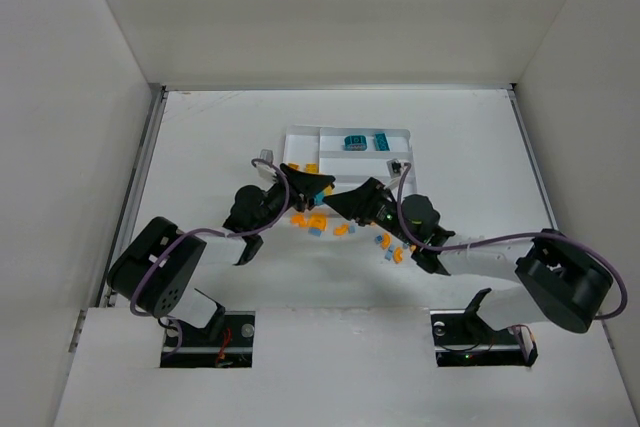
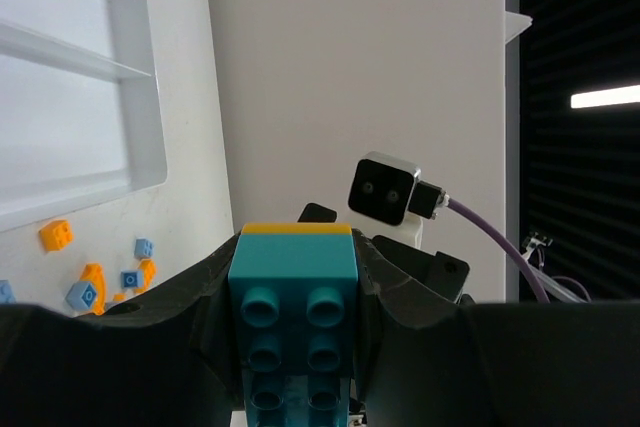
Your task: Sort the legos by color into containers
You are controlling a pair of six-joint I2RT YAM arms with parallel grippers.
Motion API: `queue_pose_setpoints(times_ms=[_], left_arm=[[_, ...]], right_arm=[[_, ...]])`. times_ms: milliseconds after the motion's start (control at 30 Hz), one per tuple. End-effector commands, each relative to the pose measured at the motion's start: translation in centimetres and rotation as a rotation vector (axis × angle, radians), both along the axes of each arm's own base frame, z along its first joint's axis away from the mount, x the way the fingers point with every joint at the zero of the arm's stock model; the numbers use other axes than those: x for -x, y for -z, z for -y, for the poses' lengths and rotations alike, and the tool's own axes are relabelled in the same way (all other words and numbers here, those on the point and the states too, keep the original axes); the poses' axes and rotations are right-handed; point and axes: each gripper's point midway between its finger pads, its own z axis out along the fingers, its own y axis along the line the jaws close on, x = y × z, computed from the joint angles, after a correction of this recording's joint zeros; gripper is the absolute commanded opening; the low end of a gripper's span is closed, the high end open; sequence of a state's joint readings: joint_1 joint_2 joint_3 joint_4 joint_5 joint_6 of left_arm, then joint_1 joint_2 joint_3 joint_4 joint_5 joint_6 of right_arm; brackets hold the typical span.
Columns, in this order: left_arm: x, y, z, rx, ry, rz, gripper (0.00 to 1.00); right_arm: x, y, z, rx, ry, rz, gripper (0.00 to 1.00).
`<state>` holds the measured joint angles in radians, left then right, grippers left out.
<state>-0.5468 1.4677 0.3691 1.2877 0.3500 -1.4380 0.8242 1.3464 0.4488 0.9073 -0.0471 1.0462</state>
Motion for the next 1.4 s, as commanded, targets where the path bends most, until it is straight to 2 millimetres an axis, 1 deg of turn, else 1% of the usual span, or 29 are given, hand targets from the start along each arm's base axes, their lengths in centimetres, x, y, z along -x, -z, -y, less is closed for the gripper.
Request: queue_pose_setpoints(times_ms=[0, 167, 233, 433, 633, 700, 867, 933, 1033, 1200, 1367], left_arm=[[1.4, -6.3, -0.2, 0.129, 0.011, 0.232, 0.18], [1.7, -6.2, 0.2, 0.127, 0.024, 0.232, 0.18], [1.9, -6.2, 0.4, 0.129, 0.030, 0.233, 0.18], [2.1, -6.2, 0.4, 0.129, 0.036, 0.235, 0.19], [2.3, -6.0, 0.6, 0.125, 0.047, 0.228, 0.21], [2.3, -5.9, 0.5, 0.123, 0.047, 0.229, 0.26], [1.7, -5.9, -0.2, 0.118, 0.017, 0.233, 0.46], [1.4, -5.8, -0.5, 0.111, 0.004, 0.233, 0.50], [0.8, -5.3, -1.1, 0.093, -0.020, 0.230, 0.50], [0.2, -3.9, -2.1, 0.054, -0.061, 0.209, 0.49], [0.4, -3.5, -2.0, 0.035, -0.056, 0.215, 0.45]], right_arm=[[-0.2, -2.9, -0.3, -0.104, -0.012, 0.053, 0.64], [-0.8, -2.8, -0.6, -0.109, -0.011, 0.055, 0.62], [-1.1, -2.7, -0.7, -0.114, -0.014, 0.057, 0.60], [-1.4, -2.9, -0.1, -0.150, -0.003, 0.075, 0.54], [-1.5, -3.3, 0.1, -0.177, 0.001, 0.102, 0.41], [-1.5, -3.3, 0.2, -0.184, 0.002, 0.104, 0.39], [-1.7, -2.6, 0.5, -0.164, 0.018, 0.087, 0.36], [-1.9, -2.3, 0.7, -0.155, 0.028, 0.080, 0.36], [-2.1, -1.9, 1.0, -0.144, 0.038, 0.074, 0.36], [-2.5, -1.4, 1.5, -0.132, 0.055, 0.068, 0.36], [-2.8, -0.8, 1.6, -0.121, 0.063, 0.057, 0.36]])
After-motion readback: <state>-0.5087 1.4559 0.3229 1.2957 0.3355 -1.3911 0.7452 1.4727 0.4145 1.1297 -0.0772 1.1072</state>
